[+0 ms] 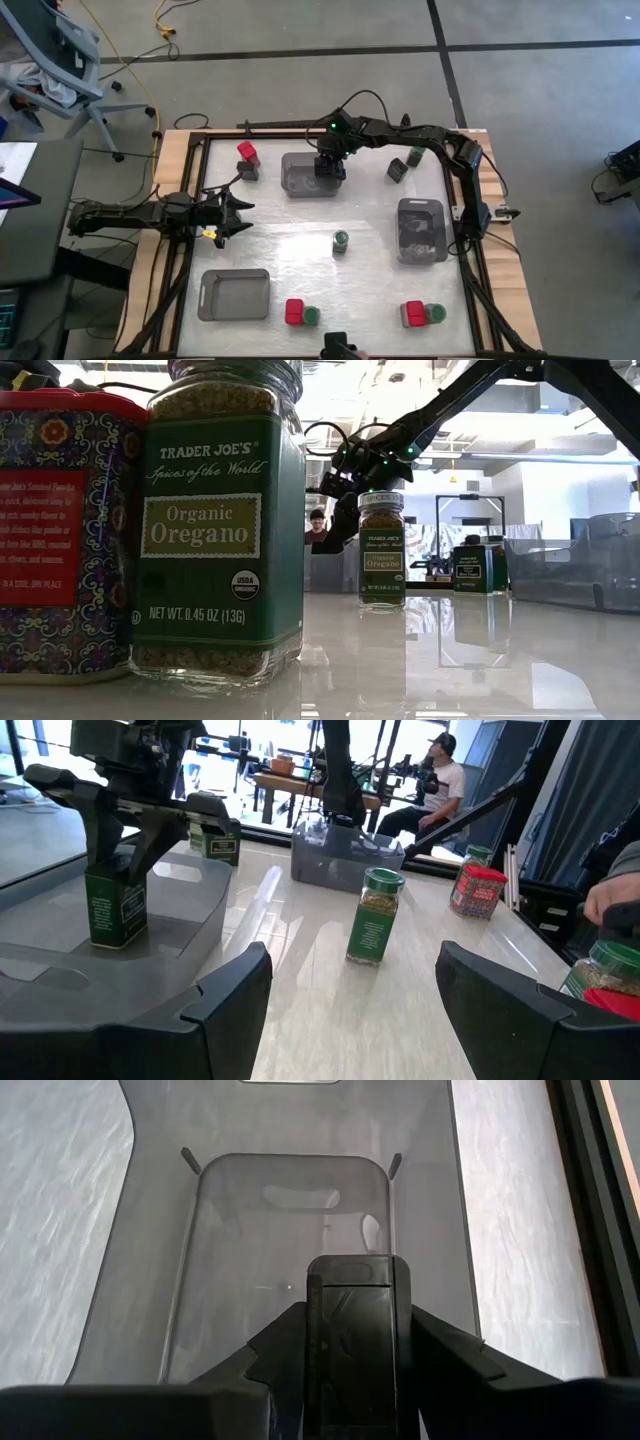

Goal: Sort spices by type
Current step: Put the bottom black seasoning can into the top black transparent bin

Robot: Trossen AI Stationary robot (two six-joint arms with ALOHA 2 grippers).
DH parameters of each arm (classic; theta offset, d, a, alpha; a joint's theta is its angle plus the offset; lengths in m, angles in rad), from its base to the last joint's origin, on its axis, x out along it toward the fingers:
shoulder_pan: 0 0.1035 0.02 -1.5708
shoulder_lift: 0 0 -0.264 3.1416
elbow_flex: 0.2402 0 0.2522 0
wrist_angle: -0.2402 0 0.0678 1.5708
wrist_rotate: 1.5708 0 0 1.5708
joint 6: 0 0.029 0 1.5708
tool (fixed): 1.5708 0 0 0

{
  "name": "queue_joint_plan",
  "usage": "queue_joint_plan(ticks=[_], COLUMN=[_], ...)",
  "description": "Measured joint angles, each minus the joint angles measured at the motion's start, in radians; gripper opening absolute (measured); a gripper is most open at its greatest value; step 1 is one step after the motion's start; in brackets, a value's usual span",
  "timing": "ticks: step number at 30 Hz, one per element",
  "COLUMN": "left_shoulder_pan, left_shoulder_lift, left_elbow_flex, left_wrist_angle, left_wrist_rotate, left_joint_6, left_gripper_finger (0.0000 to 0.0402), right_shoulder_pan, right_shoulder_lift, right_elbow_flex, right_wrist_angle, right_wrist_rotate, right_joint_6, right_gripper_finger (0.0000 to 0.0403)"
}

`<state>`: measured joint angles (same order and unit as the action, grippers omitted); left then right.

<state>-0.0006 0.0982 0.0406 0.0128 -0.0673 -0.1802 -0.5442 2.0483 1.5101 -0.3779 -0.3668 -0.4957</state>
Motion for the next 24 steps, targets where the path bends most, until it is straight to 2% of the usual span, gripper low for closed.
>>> queue_joint_plan(ticks=[24], left_shoulder_pan=[0.000], left_shoulder_lift=[0.000], left_elbow_flex=[0.000], left_wrist_angle=[0.000], left_wrist_rotate=[0.000], left_joint_6=[0.000], left_gripper_finger=[0.0270], right_shoulder_pan=[0.000], right_shoulder_lift=[0.000], right_elbow_flex=[0.000], right_wrist_angle=[-0.004], right_wrist_rotate=[0.003], right_joint_6=[-0.002], right_gripper_finger=[0.0196])
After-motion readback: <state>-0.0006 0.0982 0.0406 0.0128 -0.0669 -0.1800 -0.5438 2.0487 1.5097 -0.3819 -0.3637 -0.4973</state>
